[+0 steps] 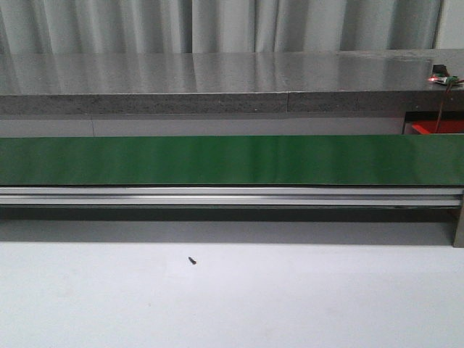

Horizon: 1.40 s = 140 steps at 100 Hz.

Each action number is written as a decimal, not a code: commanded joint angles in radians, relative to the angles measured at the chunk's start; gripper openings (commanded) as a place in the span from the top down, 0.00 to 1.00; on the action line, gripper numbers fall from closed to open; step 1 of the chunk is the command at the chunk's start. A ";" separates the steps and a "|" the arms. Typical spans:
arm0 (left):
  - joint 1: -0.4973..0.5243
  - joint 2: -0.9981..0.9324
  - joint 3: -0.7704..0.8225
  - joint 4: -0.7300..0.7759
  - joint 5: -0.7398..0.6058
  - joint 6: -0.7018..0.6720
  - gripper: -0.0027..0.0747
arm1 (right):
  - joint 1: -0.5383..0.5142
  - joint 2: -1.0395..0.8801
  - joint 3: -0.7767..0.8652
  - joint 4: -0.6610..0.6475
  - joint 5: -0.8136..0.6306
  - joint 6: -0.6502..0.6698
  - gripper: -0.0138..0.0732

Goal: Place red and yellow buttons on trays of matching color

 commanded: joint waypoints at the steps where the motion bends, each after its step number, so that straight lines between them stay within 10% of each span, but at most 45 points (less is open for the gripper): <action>1: -0.006 -0.004 -0.028 -0.016 -0.048 -0.003 0.99 | 0.028 -0.078 -0.002 -0.044 -0.074 0.071 0.92; 140: -0.006 -0.004 -0.028 -0.016 -0.048 -0.003 0.99 | 0.084 -0.807 0.547 -0.079 -0.303 0.077 0.92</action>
